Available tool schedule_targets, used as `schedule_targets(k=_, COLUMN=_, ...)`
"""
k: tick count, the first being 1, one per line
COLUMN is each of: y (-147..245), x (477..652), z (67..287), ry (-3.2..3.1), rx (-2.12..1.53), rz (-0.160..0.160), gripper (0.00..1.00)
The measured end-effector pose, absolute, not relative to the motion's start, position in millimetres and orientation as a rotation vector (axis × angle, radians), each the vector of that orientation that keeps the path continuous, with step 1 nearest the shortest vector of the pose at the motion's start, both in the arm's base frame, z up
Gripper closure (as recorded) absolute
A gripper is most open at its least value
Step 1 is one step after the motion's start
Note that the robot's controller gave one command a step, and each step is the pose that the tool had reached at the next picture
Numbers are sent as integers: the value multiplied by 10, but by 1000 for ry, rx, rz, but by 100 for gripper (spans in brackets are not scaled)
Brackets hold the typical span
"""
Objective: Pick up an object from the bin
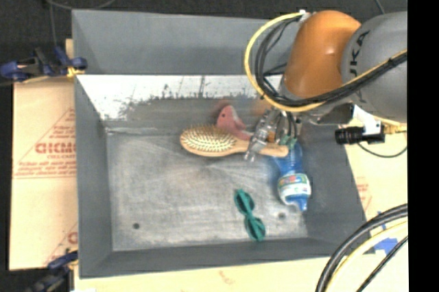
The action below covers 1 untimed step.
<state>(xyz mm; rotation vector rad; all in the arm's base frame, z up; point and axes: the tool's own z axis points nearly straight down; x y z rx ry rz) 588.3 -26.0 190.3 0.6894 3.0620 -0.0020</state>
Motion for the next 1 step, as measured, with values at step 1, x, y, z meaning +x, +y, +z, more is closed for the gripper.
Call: schedule_targets(k=1, y=-398, x=5867, z=2412, ry=3136, rx=232, rz=-3, gripper=100)
